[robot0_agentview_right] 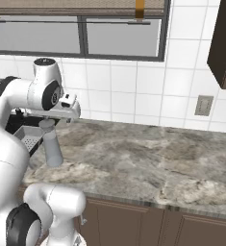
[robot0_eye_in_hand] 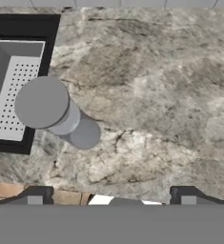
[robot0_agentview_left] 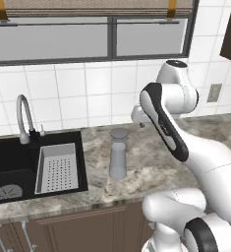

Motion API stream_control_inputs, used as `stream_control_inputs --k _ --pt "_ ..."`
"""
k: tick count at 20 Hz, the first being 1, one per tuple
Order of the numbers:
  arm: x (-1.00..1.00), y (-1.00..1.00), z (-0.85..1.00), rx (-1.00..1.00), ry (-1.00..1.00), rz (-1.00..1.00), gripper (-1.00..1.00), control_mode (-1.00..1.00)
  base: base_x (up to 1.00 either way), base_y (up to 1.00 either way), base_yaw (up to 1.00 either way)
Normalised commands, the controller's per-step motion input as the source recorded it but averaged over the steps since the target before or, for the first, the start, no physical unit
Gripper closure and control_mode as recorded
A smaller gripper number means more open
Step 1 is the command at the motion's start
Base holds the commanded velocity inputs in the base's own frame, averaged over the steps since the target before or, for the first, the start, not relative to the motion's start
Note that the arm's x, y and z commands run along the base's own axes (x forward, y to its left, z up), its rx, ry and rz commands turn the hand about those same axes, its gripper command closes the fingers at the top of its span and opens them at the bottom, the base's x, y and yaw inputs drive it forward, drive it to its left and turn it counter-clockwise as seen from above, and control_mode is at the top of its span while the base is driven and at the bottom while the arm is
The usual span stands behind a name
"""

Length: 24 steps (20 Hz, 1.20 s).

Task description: Place the pitcher and cup on the dining counter for serving.

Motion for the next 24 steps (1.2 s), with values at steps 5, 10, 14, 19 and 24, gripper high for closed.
stream_control_inputs --k 5,10,14,19,24 --pt "-0.34 0.95 -0.79 -0.08 0.00 -0.05 -1.00 -1.00 0.00 0.00 0.00" --pt "-0.02 0.66 -0.26 -0.03 -0.01 -0.10 -1.00 -1.00 0.00 0.00 0.00" --pt "0.09 0.56 -0.27 -0.03 0.00 -0.13 -1.00 -1.00 0.00 0.00 0.00" --pt "0.24 0.44 -0.25 0.00 0.00 -0.17 -1.00 -1.00 0.00 0.00 0.00" --pt "0.41 0.22 -0.29 0.00 0.00 -0.16 -1.00 -1.00 0.00 0.00 0.00"
